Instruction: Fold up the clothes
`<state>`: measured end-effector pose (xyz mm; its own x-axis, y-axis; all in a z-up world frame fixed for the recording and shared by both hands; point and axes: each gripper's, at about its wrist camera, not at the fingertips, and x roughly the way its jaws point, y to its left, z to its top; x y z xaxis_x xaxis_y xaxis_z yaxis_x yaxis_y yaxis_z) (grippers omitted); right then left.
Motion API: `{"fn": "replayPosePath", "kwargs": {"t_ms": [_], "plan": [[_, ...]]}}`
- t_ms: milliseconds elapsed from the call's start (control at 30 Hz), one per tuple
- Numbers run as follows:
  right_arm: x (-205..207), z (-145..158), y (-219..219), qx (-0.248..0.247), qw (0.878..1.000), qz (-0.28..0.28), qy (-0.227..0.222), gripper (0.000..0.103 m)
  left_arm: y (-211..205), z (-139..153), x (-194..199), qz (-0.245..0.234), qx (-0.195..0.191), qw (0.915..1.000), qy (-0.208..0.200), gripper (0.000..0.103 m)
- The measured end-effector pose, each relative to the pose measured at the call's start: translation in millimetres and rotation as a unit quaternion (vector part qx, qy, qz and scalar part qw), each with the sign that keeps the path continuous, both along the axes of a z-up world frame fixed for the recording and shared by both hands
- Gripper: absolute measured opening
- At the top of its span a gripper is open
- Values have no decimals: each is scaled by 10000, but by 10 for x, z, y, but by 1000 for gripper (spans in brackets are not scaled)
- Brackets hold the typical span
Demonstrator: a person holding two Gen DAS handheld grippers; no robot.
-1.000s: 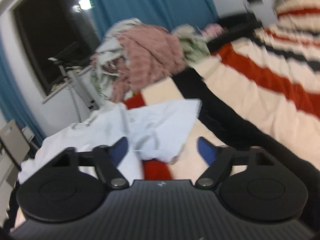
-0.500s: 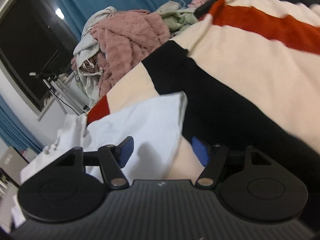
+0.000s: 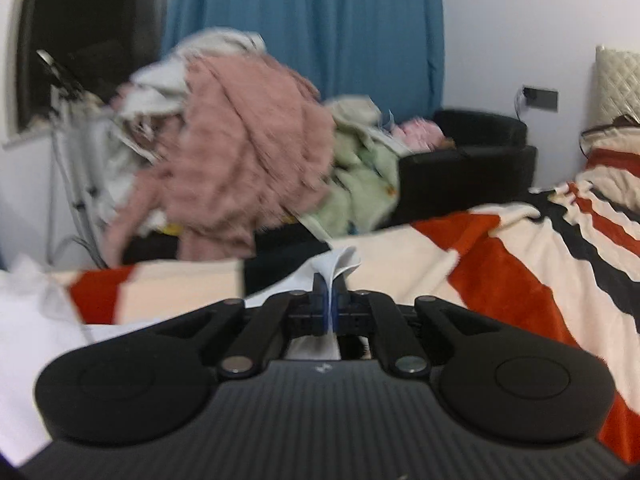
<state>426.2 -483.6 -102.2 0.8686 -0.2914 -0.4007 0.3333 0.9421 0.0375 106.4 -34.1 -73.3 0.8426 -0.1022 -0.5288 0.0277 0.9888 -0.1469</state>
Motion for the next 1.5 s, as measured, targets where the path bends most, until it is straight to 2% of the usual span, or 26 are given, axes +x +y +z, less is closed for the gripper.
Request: {"fn": "replayPosePath", "kwargs": {"t_ms": [133, 200, 233, 267, 333, 433, 500, 567, 733, 900, 1033, 1100, 1200, 1267, 1300, 1367, 1433, 1500], "plan": [[48, -162, -26, 112, 9999, 3, 93, 10, -57, -55, 48, -111, 66, 9999, 97, 102], [-15, -181, -18, 247, 9996, 67, 103, 46, -70, -59, 62, -122, 122, 9998, 70, 102], [-57, -176, -7, 276, 9995, 89, 101, 77, -72, -62, 70, -125, 137, 9998, 60, 102], [-125, -151, 15, 244, 9996, 105, 3, 86, -67, -70, 75, -109, 157, 9998, 30, 102], [-297, -47, 90, 247, 9993, 123, -244, 85, -69, -93, 102, -29, 234, 9997, 39, 102], [-549, 129, 153, 596, 9978, 139, -245, 85, -44, -116, 125, 1, 121, 9997, 196, 102], [-812, 265, 257, 574, 9977, 180, -312, 85, -27, -106, 102, 2, 0, 9997, 243, 101], [-1181, 380, 408, 574, 9975, 198, -356, 85, 5, -68, 60, 37, -95, 9996, 251, 97], [-2102, 666, 783, 575, 9970, 245, -466, 85, 57, 80, -129, -24, -304, 9994, 182, 97], [-3024, 953, 1158, 576, 9963, 292, -576, 85, -8, 213, -439, -378, -260, 9989, 82, 92], [-3806, 1138, 1405, 749, 9943, 488, -583, 85, -64, 261, -685, -706, -392, 9966, 148, 82], [-4127, 1158, 1451, 959, 9921, 574, -561, 85, -32, 246, -788, -845, -810, 9929, 230, 78], [-4661, 1160, 1465, 1365, 9859, 600, -766, 85, -244, 214, -874, -1298, -920, 9867, 327, 69], [-4862, 1155, 1451, 1359, 9845, 654, -900, 85, -386, 192, -932, -1598, -992, 9814, 391, 61], [-4944, 1154, 1444, 1331, 9842, 677, -953, 85, -457, 181, -961, -1748, -1027, 9783, 423, 57], [-4989, 1157, 1413, 1137, 9863, 650, -1008, 85, -598, 160, -1019, -2045, -1098, 9715, 487, 42], [-5014, 1141, 1344, 1177, 9854, 549, -1097, 85, -747, 136, -1078, -2350, -1162, 9635, 546, 33], [-5048, 1117, 1278, 1272, 9835, 501, -1189, 85, -1007, 89, -1163, -2802, -1123, 9518, 549, 29]]}}
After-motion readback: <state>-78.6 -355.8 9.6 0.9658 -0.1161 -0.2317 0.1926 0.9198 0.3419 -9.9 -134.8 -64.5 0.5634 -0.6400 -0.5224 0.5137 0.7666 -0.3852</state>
